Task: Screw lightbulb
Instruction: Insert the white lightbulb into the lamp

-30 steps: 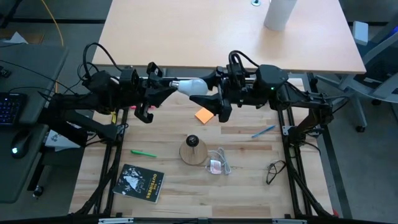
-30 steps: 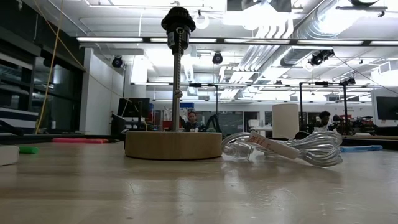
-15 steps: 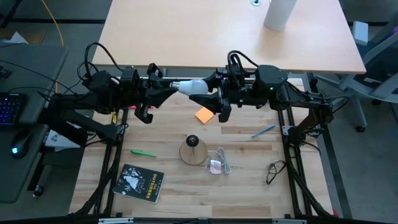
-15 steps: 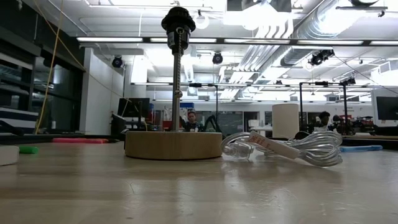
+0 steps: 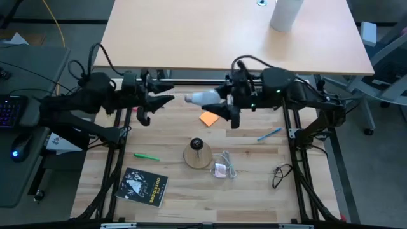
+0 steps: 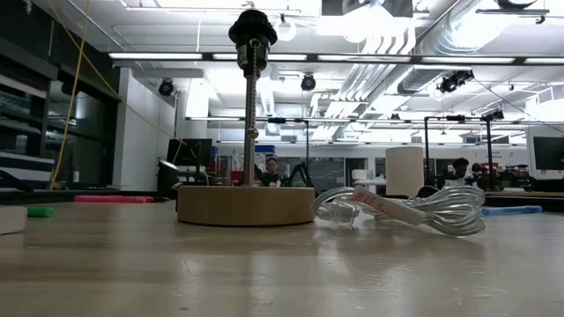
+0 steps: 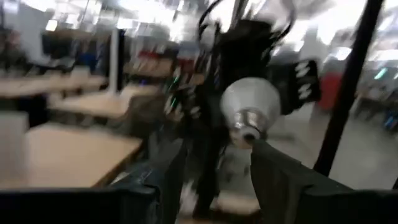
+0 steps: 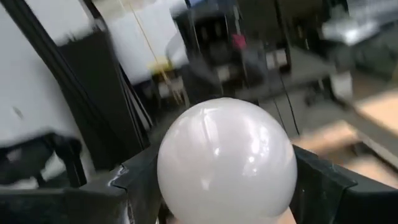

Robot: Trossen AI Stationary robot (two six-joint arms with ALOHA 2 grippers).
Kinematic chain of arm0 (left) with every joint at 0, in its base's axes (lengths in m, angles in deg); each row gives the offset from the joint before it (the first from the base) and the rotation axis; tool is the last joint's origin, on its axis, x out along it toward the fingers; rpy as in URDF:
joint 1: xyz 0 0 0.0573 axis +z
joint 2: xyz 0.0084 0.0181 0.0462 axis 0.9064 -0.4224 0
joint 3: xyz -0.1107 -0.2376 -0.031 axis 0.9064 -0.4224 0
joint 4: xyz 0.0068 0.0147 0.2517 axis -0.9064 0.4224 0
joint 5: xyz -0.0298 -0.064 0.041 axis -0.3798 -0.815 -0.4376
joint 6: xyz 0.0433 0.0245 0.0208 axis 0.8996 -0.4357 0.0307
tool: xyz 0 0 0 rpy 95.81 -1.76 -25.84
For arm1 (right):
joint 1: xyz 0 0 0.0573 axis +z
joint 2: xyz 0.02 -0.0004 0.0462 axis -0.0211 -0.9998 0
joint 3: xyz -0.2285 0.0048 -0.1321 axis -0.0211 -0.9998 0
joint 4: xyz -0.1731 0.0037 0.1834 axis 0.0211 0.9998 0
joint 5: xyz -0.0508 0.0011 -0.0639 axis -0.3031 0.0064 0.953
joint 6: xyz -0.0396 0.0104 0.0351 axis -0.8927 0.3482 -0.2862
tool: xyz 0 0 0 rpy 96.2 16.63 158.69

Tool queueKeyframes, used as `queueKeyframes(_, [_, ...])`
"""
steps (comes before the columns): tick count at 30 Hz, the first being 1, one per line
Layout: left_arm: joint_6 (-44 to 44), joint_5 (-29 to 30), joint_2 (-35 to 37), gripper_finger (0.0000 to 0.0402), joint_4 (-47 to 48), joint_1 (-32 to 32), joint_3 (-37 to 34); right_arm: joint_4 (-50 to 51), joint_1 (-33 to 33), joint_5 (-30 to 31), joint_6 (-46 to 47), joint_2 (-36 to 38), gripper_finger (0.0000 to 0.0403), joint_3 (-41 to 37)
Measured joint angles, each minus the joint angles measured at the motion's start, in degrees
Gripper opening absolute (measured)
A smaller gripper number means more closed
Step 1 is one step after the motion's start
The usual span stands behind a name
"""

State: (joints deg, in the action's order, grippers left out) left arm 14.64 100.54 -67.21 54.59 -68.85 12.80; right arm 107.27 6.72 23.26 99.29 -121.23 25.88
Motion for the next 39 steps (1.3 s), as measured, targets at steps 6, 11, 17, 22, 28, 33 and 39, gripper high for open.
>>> queueKeyframes(6, [-5.79,0.07,0.52,0.0161,21.68,-0.26,-0.08,15.01,2.26,-1.70,1.99,-1.98,0.0264,0.00])
queueKeyframes(11, [-6.40,0.51,-1.14,0.0141,32.00,-2.45,-2.94,20.27,4.25,-2.58,2.71,-4.36,0.0264,-0.02])
queueKeyframes(17, [-10.53,1.25,-1.40,0.0046,30.21,-6.14,-15.98,25.16,4.80,-1.15,3.06,-6.43,0.0263,-0.02])
queueKeyframes(22, [-21.28,0.57,-1.48,0.0012,19.18,-10.14,-29.73,29.22,4.77,-1.09,2.44,-7.78,0.0263,-0.02])
queueKeyframes(28, [-31.77,3.31,-3.00,0.0001,10.23,-13.57,-39.20,29.29,4.68,-1.06,0.55,-8.11,0.0263,-0.04])
queueKeyframes(33, [-32.73,1.66,-8.55,0.0000,9.77,-14.01,-40.85,29.34,4.30,-1.03,-0.66,-8.13,0.0263,-0.04])
queueKeyframes(39, [-31.41,0.26,-18.80,0.0000,5.95,-13.81,-40.83,29.51,4.23,-0.59,-0.96,-8.13,0.0263,-0.02])
